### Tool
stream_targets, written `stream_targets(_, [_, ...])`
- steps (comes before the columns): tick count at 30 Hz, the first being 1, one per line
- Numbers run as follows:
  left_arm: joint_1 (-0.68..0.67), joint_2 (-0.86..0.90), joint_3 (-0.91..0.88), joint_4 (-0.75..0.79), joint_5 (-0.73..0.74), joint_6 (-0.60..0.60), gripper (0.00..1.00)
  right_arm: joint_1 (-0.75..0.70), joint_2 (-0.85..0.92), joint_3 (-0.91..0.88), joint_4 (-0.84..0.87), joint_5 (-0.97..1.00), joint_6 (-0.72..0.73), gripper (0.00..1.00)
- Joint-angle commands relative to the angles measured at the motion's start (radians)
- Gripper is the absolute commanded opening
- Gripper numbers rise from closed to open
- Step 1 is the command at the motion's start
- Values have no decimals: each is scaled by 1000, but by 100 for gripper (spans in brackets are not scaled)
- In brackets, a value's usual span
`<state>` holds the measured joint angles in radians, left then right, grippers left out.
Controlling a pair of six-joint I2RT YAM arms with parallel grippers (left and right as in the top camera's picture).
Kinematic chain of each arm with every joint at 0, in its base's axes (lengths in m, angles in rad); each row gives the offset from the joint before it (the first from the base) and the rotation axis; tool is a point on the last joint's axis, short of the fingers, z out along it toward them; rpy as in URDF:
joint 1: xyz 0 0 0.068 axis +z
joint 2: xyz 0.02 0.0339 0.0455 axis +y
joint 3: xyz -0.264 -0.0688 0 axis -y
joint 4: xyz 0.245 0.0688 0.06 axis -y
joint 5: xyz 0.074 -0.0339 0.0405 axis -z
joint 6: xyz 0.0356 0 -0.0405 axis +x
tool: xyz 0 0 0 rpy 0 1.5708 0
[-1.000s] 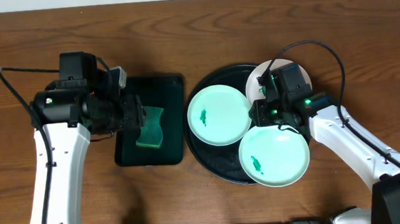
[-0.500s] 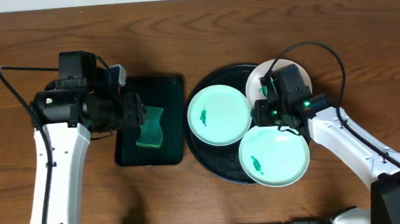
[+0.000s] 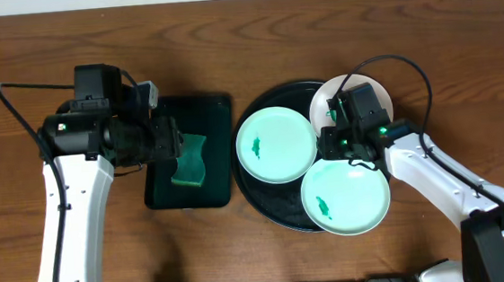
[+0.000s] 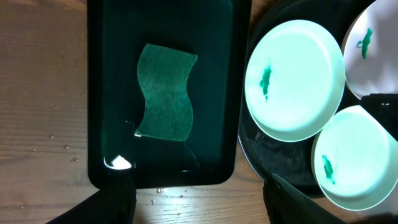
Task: Clean dirty plates on tray and stack at the side
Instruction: 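Lower the right gripper onto the pink plate's left rim, then close the right gripper on the pink plate rim and hold it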
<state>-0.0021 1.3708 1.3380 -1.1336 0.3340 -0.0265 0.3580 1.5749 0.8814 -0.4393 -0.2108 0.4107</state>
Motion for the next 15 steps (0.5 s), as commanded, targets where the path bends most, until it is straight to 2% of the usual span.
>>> stream_targets(1, [-2, 2, -7, 0, -10, -1, 66, 10, 28, -7, 9, 4, 16, 27])
stream_targets(4, [-2, 2, -6, 0, -10, -1, 66, 10, 31, -7, 10, 5, 16, 25])
stream_targets(6, [-2, 2, -6, 0, -10, -1, 66, 10, 31, -7, 10, 5, 16, 20])
stream_targets(15, [-2, 2, -6, 0, -10, -1, 66, 10, 34, -8, 16, 27, 16, 21])
